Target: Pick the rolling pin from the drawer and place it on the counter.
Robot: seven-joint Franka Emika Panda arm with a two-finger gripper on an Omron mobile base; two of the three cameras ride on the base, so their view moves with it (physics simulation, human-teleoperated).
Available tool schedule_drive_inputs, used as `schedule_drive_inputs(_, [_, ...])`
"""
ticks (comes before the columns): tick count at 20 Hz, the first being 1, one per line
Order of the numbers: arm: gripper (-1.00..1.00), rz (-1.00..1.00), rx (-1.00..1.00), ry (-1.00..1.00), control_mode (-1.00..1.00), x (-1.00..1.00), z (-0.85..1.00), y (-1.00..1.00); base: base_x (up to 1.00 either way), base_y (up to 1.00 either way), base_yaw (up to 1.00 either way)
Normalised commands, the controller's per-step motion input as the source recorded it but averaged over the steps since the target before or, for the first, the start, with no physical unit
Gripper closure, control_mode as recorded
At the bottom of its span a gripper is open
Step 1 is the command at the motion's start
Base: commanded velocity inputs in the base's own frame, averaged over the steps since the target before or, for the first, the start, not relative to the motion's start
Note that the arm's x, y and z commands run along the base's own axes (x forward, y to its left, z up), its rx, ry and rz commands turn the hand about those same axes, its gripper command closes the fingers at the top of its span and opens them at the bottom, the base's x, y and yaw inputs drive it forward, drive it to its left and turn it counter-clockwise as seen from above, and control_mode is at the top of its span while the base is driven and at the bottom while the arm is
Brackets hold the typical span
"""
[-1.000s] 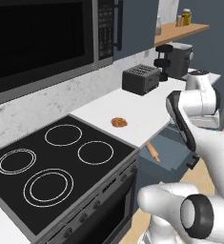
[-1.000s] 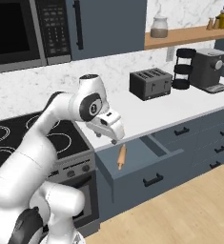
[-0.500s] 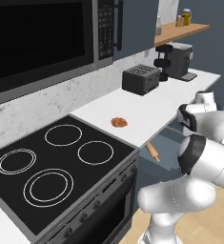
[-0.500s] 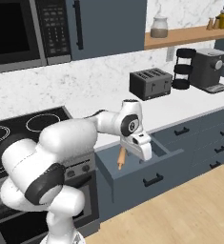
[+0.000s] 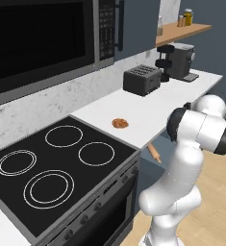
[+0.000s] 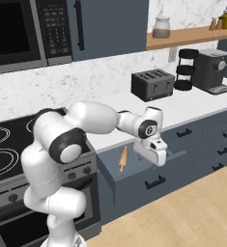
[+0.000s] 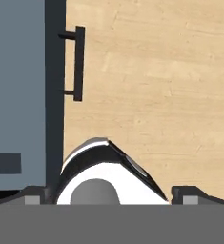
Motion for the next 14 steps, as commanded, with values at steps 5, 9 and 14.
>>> schedule_drive_inputs(5, [-1.00, 0.01, 0.03, 0.01, -1.00, 0.00, -0.35, 0.15, 0.00, 0.00, 0.00])
schedule_drive_inputs(9, [-1.00, 0.00, 0.09, 0.01, -1.00, 0.05, -0.40, 0.21, 0.00, 0.00, 0.00])
schedule_drive_inputs(14, [-1.00, 0.00, 0.07, 0.00, -1.00, 0.17, -0.32, 0.14, 0.00, 0.00, 0.00])
